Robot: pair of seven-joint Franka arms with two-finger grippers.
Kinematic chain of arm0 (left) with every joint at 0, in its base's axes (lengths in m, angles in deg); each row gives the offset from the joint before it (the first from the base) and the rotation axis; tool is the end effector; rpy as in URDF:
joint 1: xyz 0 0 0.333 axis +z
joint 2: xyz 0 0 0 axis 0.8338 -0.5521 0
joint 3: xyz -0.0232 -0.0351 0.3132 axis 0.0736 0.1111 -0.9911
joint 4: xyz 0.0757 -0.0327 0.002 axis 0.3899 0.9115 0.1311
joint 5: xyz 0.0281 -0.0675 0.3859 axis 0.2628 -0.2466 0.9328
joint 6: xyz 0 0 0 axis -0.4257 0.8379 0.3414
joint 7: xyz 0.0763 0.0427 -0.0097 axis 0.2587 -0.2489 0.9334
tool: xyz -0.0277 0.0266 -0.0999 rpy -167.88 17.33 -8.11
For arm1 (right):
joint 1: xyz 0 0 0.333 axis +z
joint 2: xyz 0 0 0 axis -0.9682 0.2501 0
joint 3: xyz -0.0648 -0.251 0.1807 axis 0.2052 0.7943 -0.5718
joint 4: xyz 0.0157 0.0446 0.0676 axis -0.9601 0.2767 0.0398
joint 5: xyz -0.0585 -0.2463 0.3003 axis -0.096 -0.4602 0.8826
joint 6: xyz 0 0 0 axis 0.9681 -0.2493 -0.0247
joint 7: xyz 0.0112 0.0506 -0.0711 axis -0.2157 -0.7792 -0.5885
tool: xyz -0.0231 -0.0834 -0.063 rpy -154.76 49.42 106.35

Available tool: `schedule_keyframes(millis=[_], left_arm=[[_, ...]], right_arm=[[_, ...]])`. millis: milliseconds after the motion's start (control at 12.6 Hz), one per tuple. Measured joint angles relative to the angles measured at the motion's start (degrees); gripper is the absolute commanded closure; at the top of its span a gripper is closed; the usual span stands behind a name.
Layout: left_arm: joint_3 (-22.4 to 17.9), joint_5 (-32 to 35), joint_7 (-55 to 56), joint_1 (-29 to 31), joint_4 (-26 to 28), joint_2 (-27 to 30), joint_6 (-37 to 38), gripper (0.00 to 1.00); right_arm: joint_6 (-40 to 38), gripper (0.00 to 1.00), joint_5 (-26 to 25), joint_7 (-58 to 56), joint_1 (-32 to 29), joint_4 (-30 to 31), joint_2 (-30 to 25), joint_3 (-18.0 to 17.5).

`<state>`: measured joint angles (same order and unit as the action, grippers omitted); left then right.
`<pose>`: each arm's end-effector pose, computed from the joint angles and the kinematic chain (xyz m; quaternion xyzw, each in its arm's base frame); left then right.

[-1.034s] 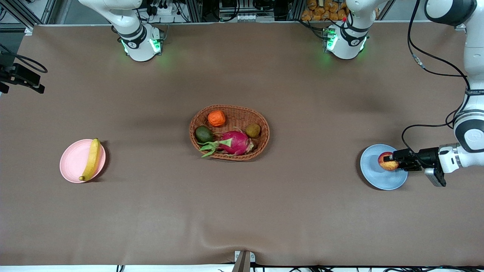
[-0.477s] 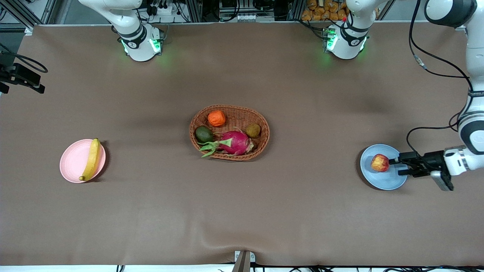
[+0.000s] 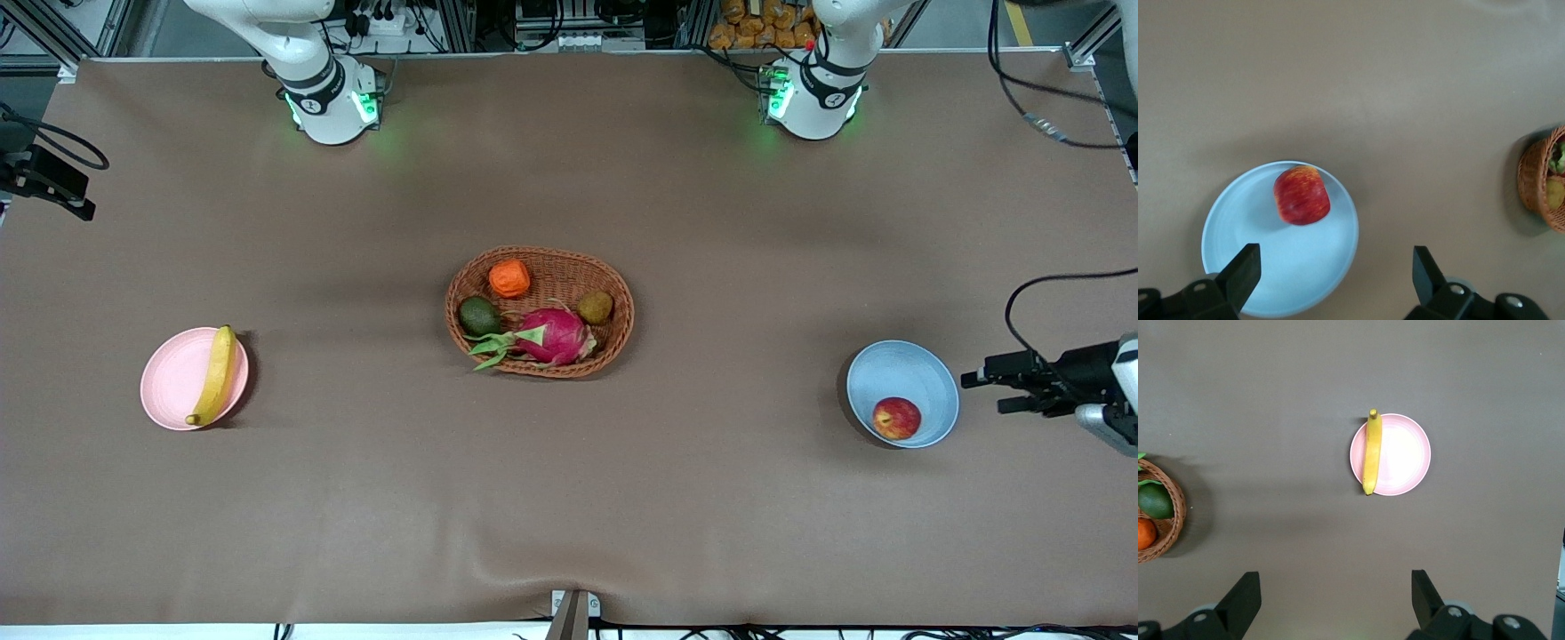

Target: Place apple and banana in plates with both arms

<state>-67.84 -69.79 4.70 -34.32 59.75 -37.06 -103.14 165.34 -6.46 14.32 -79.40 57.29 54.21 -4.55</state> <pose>0.6811 0.1206 0.4086 0.9654 -0.1373 0.0294 0.2197 0.5367 -0.0291 0.6688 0.9991 0.0117 -0.0032 0.0400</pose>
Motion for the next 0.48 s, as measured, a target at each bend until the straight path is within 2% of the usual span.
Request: schedule_keyframes(millis=[80, 159, 318, 477], left_arm=[[0.0, 2.5, 6.4, -2.4, 0.0, 3.7, 2.1, 0.0], [0.1, 6.9, 17.7, -6.8, 0.3, 9.7, 5.7, 0.0], [0.2, 14.0, 31.6, -13.3, 0.3, 13.8, 8.8, 0.0], [0.2, 17.8, 40.6, -20.0, 0.3, 17.6, 12.3, 0.0]], right_arm=[[0.1, 0.0, -0.1, 0.0, 0.0, 0.0, 0.2, 0.0], [0.3, 0.0, -0.2, 0.0, 0.3, 0.0, 0.2, 0.0], [0.4, 0.0, -0.2, 0.0, 0.3, 0.2, 0.2, 0.0], [0.5, 0.0, -0.1, 0.0, 0.3, 0.3, 0.2, 0.1]])
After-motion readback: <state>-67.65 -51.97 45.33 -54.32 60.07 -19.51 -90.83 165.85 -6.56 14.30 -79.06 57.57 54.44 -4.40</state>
